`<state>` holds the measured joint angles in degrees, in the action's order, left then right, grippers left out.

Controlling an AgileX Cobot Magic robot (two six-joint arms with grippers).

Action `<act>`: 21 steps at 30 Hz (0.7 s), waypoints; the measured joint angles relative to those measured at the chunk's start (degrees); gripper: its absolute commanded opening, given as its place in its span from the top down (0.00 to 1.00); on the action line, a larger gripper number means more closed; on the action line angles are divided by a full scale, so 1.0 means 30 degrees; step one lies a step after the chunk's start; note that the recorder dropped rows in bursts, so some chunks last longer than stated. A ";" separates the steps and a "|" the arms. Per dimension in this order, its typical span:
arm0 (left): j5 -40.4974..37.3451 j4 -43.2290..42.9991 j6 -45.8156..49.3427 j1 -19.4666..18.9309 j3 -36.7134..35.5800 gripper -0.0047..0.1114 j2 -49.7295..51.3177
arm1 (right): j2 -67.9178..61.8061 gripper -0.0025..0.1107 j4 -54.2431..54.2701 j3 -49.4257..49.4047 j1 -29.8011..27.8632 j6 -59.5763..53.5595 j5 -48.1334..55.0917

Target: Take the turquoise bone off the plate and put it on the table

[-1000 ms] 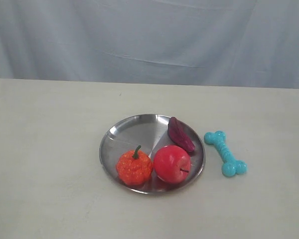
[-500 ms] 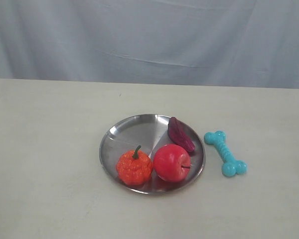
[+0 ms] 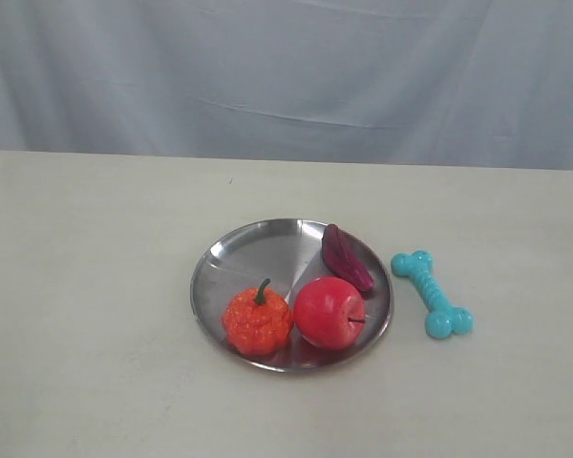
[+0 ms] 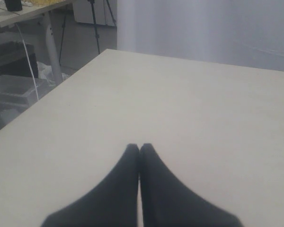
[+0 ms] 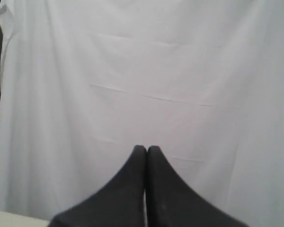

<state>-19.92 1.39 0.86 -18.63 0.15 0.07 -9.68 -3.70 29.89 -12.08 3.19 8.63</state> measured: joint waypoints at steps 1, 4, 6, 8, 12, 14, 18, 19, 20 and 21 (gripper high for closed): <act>0.0000 0.0000 0.0000 0.0000 0.0000 0.96 0.0000 | 0.0274 0.98 -0.0068 0.0000 -0.0227 0.0000 0.0000; 0.0000 0.0000 0.0000 0.0000 0.0000 0.96 0.0000 | 0.1299 0.98 -0.0272 0.0000 -0.0886 -0.0034 0.0000; 0.0000 0.0000 0.0000 0.0000 0.0000 0.96 0.0000 | 0.1983 0.98 -0.0402 0.0000 -0.1366 -0.0227 0.0262; 0.0000 0.0000 0.0000 0.0000 0.0000 0.96 0.0000 | 0.2554 0.98 -0.0670 -0.0161 -0.1832 -0.0431 0.0403; 0.0000 0.0000 0.0000 0.0000 0.0000 0.96 0.0000 | 0.3152 0.98 -0.0951 -0.1600 -0.2369 -0.0350 -0.0246; 0.0000 0.0000 0.0000 0.0000 0.0000 0.96 0.0000 | 0.3152 0.98 -0.0951 -0.3065 -0.2440 0.0203 -0.0766; 0.0000 0.0000 0.0000 0.0000 0.0000 0.96 0.0000 | 0.3152 0.98 -0.0951 -0.6523 -0.2440 0.1558 -0.1983; 0.0000 0.0000 0.0000 0.0000 0.0000 0.96 0.0000 | 0.3152 0.98 -0.0951 -0.7395 -0.2440 0.1872 -0.2345; 0.0000 0.0000 0.0000 0.0000 0.0000 0.96 0.0000 | 0.3152 0.98 -0.0951 -0.8193 -0.2440 0.2079 -0.2618; 0.0000 0.0000 0.0000 0.0000 0.0000 0.96 0.0000 | 0.3152 0.98 -0.0951 -0.8773 -0.2440 0.2174 -0.2767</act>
<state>-19.92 1.39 0.86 -18.63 0.15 0.07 -0.23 -6.55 3.57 -19.40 9.71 0.33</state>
